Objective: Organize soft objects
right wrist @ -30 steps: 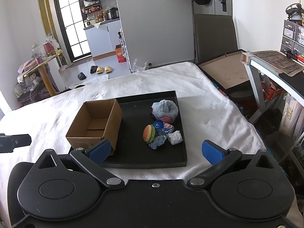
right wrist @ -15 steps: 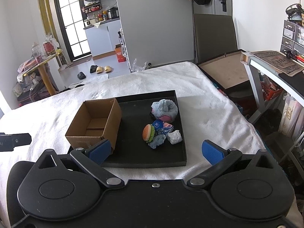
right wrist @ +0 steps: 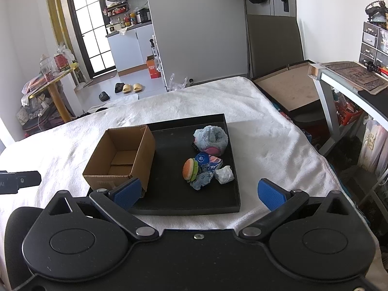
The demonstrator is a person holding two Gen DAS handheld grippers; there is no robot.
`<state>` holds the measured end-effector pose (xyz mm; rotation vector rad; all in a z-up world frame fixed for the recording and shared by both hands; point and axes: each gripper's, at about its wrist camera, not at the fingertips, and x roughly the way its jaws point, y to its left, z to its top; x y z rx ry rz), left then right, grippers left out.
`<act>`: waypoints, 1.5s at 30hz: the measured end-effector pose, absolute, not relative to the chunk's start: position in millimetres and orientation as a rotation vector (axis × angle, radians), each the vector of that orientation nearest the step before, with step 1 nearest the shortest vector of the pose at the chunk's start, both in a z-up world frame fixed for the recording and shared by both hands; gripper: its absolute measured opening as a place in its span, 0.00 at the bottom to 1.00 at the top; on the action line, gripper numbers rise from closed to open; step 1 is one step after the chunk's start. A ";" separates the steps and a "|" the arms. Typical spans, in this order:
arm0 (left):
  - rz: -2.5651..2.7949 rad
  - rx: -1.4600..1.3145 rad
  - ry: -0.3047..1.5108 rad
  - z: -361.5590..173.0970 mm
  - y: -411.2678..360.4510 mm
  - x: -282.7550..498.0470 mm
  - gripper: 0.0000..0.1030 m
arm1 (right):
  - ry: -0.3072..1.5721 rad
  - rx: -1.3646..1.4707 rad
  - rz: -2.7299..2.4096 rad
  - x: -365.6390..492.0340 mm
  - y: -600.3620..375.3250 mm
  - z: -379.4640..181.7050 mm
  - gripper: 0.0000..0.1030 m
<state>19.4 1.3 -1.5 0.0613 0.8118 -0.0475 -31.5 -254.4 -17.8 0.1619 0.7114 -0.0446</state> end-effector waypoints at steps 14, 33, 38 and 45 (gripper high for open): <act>0.034 0.012 0.860 -25.0 19.6 77.4 0.99 | 0.740 0.203 -0.035 19.2 -257.3 -36.8 1.00; 0.098 0.006 0.968 -69.5 28.6 159.5 0.97 | 0.793 0.210 -0.082 93.3 -269.7 -73.6 1.00; 0.116 0.021 0.969 -79.2 29.1 177.2 0.94 | 0.783 0.237 -0.107 105.1 -284.8 -80.5 0.99; 0.125 0.013 1.029 -100.6 33.6 201.7 0.74 | 0.802 0.251 -0.102 128.5 -289.6 -96.6 0.91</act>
